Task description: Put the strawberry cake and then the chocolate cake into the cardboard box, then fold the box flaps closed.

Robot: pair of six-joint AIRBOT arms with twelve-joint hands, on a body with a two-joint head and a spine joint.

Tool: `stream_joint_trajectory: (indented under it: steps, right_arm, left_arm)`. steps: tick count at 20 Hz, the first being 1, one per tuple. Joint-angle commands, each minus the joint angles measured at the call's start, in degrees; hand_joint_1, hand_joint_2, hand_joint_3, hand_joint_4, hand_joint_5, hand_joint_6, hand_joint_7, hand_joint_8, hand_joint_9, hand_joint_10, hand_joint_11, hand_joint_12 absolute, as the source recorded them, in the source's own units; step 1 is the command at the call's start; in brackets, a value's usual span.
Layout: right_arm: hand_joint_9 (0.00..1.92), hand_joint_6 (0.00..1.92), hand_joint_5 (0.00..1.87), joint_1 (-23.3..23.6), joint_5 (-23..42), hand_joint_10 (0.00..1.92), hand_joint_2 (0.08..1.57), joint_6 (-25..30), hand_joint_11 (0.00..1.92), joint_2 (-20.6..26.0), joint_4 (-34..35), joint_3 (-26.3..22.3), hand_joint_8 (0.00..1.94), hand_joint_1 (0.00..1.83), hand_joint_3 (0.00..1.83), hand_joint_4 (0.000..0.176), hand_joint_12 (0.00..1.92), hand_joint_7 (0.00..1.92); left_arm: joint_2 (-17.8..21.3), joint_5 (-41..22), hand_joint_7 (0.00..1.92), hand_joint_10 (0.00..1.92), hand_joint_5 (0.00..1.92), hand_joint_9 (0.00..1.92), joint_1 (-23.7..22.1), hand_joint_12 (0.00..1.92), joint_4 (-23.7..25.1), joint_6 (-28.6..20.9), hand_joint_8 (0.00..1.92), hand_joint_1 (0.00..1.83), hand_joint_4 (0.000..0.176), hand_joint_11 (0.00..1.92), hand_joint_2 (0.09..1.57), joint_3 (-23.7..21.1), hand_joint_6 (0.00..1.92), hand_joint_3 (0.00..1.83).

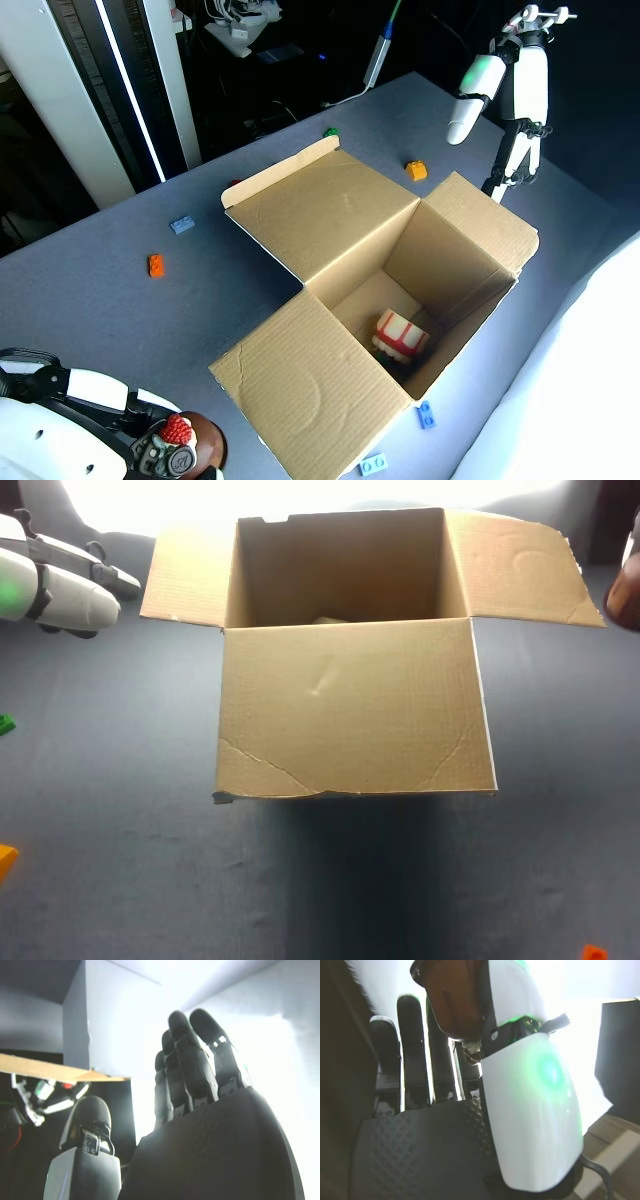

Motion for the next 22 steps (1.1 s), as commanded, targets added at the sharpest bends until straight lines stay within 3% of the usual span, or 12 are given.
stream_joint_trajectory:
  steps: [1,4,7,10,12,13,15,16,18,19,22]
  right_arm:
    - [0.46,1.40,0.70,1.5,6.8,1.52,1.27,1.2,0.24,1.0,-1.4,0.4,1.46,1.13,0.00,0.023,1.92,0.73]
    - [0.46,1.41,0.70,5.6,5.0,1.55,1.27,1.9,0.24,0.7,-4.8,0.3,1.46,1.13,0.00,0.027,1.92,0.72]
    - [0.46,1.44,0.69,8.7,3.3,1.50,1.27,1.9,0.25,0.0,-7.1,-0.1,1.42,1.13,0.00,0.026,1.92,0.74]
    - [0.48,1.39,0.71,10.9,2.3,1.51,1.25,3.2,0.26,-0.8,-10.4,-0.8,1.41,1.14,0.00,0.025,1.92,0.75]
    - [0.51,1.38,0.69,13.0,0.6,1.56,1.26,3.2,0.28,-2.0,-11.6,-1.6,1.43,1.14,0.00,0.002,1.92,0.77]
    - [0.52,1.35,0.70,13.8,-0.1,1.57,1.25,3.2,0.29,-2.4,-11.6,-1.7,1.44,1.15,0.00,0.000,1.92,0.77]
    - [0.46,1.37,0.69,15.7,-1.6,1.56,1.26,2.6,0.23,-4.4,-11.6,-1.7,1.47,1.14,0.00,0.005,1.92,0.74]
    - [0.45,1.43,0.67,16.3,-1.9,1.55,1.27,2.3,0.20,-5.1,-11.6,-1.7,1.46,1.13,0.00,0.018,1.92,0.73]
    - [0.47,1.44,0.69,18.0,-2.6,1.54,1.27,1.6,0.24,-7.3,-11.6,-1.6,1.43,1.13,0.00,0.028,1.92,0.73]
    - [0.47,1.44,0.69,18.8,-3.3,1.56,1.27,1.2,0.25,-8.4,-11.6,-1.5,1.42,1.13,0.00,0.028,1.92,0.73]
    - [0.48,1.43,0.68,20.9,-4.9,1.52,1.26,-0.5,0.26,-11.9,-11.6,-1.0,1.41,1.13,0.00,0.021,1.92,0.75]
  left_arm:
    - [0.5,3.4,0.42,0.01,0.28,0.54,-0.5,1.31,-1.6,-0.3,0.00,0.23,0.034,0.07,1.31,-0.1,0.00,0.00]
    - [0.2,3.4,0.43,0.00,0.28,0.54,-0.2,1.31,-1.6,-1.3,0.00,0.21,0.040,0.07,1.31,-0.4,0.00,0.00]
    - [0.0,3.4,0.42,0.00,0.27,0.53,-0.1,1.34,-1.6,-1.8,0.00,0.20,0.030,0.05,1.32,-0.5,0.00,0.00]
    - [-0.1,3.4,0.43,0.00,0.28,0.54,0.0,1.34,-1.6,-1.9,0.00,0.20,0.031,0.05,1.32,-0.7,0.00,0.00]
    - [-0.1,3.4,0.43,0.01,0.29,0.55,0.3,1.34,-1.6,-2.1,0.00,0.20,0.037,0.07,1.32,-0.9,0.00,0.00]
    - [-0.1,3.4,0.43,0.01,0.30,0.55,0.3,1.34,-1.6,-2.2,0.00,0.22,0.032,0.07,1.32,-0.9,0.01,0.00]
    - [-0.2,3.6,0.42,0.00,0.28,0.54,0.5,1.34,-1.6,-2.5,0.00,0.21,0.025,0.07,1.32,-0.9,0.00,0.00]
    - [-0.3,3.8,0.42,0.00,0.28,0.54,0.5,1.34,-1.6,-2.6,0.00,0.22,0.032,0.07,1.32,-0.9,0.00,0.00]
    - [-0.3,4.3,0.42,0.00,0.28,0.54,0.6,1.35,-1.6,-2.9,0.00,0.20,0.029,0.07,1.33,-0.9,0.01,0.00]
    - [-0.3,4.4,0.41,0.00,0.27,0.53,0.6,1.34,-1.6,-3.0,0.00,0.20,0.022,0.06,1.33,-1.0,0.00,0.00]
    - [-0.6,4.4,0.41,0.00,0.27,0.53,0.7,1.32,-1.6,-3.0,0.00,0.22,0.027,0.07,1.32,-1.0,0.00,0.00]
